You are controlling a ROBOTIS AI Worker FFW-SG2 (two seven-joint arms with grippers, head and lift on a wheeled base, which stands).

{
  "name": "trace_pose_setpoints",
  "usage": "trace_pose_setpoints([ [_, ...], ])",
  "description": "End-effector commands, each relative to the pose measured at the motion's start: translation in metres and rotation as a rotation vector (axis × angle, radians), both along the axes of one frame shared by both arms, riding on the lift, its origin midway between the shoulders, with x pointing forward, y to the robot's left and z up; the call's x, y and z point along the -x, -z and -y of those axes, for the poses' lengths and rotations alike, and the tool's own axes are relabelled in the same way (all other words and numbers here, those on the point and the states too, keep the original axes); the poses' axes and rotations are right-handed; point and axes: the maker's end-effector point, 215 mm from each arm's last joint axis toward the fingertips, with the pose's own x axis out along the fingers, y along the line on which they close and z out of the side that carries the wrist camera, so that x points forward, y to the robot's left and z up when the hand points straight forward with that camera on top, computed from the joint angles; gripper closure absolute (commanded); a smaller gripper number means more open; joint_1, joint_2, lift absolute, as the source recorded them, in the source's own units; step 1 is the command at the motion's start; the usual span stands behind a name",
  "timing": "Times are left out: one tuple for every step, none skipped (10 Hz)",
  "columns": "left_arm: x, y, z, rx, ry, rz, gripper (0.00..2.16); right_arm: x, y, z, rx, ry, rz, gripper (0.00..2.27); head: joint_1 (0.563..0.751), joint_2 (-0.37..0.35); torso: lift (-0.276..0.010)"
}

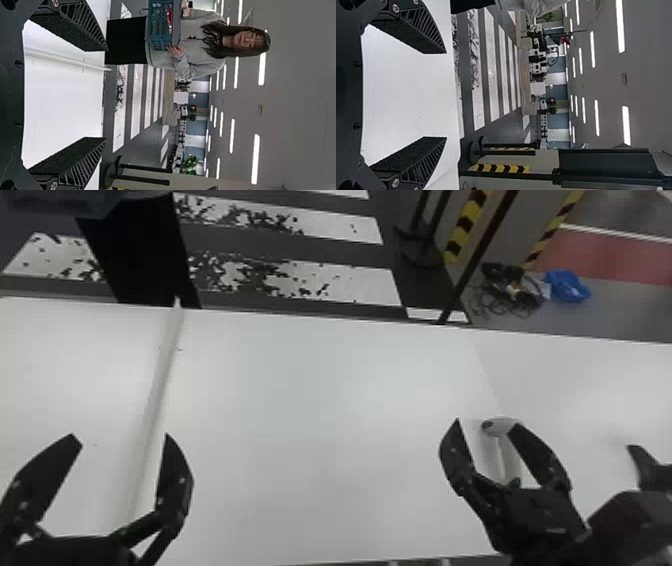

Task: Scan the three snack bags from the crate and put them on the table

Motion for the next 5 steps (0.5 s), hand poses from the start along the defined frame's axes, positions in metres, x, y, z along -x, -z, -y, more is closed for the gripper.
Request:
trace_pose_setpoints([
  [0.0000, 0.0004, 0.0000, 0.006, 0.000, -0.003, 0.07, 0.0006, 0.0002, -0.0009, -0.001, -0.002, -0.001, 0.11, 0.695, -0.197, -0.094],
  [-0.0001, 0.0007, -0.0004, 0.015, -0.001, -0.004, 0.07, 0.0007, -0.0012, -0.0007, 0.000, -0.002, 0.001, 0.11, 0.695, -0.197, -0.094],
  [-0.0001, 0.0008, -0.0005, 0.017, -0.002, -0.004, 0.07, 0.0007, -0.0012, -0.0007, 0.000, -0.002, 0.001, 0.11, 0.695, -0.197, -0.094],
  [-0.0001, 0.0008, -0.0005, 0.017, -0.002, -0.004, 0.07, 0.0007, -0.0012, -0.0007, 0.000, -0.002, 0.001, 0.11, 0.695, -0.196, -0.094],
  [-0.0003, 0.0012, -0.0003, 0.016, 0.002, -0.004, 0.07, 0.0008, -0.0009, -0.0014, -0.001, -0.003, 0.000, 0.11, 0.695, -0.196, -0.094],
])
